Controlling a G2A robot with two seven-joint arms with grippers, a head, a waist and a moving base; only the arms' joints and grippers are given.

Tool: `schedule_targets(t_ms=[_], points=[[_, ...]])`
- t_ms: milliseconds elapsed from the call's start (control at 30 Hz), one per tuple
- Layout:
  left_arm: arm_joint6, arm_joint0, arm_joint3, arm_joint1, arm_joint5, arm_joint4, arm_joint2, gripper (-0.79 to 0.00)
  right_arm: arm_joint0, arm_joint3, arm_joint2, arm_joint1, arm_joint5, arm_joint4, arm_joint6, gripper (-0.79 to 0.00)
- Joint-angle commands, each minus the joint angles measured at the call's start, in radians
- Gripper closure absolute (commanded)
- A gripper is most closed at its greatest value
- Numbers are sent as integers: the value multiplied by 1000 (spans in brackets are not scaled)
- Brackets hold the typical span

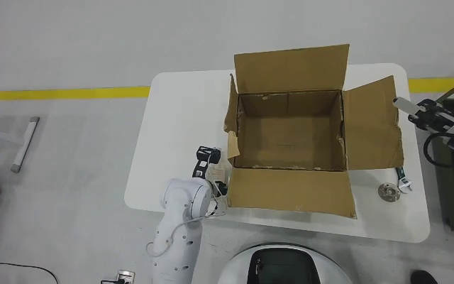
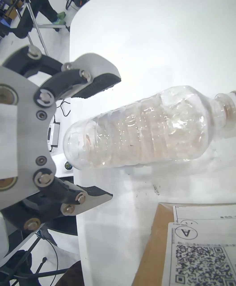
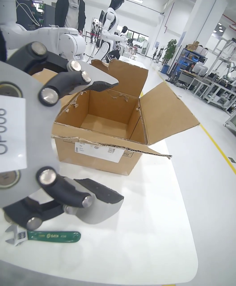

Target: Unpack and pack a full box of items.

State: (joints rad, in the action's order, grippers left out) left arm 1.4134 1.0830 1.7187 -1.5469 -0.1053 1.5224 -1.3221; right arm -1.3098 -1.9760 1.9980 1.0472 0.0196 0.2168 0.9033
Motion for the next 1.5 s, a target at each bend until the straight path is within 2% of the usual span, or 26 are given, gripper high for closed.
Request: schedule_targets(t_ms=[0, 267, 300, 333, 400, 467, 500, 667, 967, 1233, 1467], points=[[-10, -15, -34, 0, 17, 10, 7, -785, -3, 2, -3, -2, 4, 1, -1, -785], [-11, -32, -85, 2, 31, 20, 27, -785, -10, -1, -22, -11, -5, 4, -16, -785], [-13, -33, -87, 2, 34, 20, 27, -690, -11, -3, -27, -12, -11, 13, -13, -751], [-12, -34, -90, 3, 38, 17, 26, -486, -11, -4, -32, -14, -11, 24, -7, -462], [-13, -37, -95, 4, 43, 13, 24, -289, -8, -3, -40, -16, -4, 27, -12, -326], [-15, -39, -97, 5, 51, 10, 21, 0, -7, 2, -48, -18, 1, 35, -11, -95], [-16, -40, -98, 5, 54, 11, 19, 0, -5, 4, -52, -20, 8, 43, -7, 0], [2, -34, -88, 10, 36, 3, 15, 0, 6, 15, -81, -26, 17, 62, 7, 0], [14, -14, -16, 17, 78, -5, -15, 0, 10, 40, -120, -33, 5, 40, 6, 0], [44, -34, 151, 24, 129, -37, -73, 0, 22, 27, -154, -37, 6, -4, -3, 0], [99, -130, 283, 29, 152, -62, -126, 0, 21, 1, -182, -42, 12, 2, -5, 0]])
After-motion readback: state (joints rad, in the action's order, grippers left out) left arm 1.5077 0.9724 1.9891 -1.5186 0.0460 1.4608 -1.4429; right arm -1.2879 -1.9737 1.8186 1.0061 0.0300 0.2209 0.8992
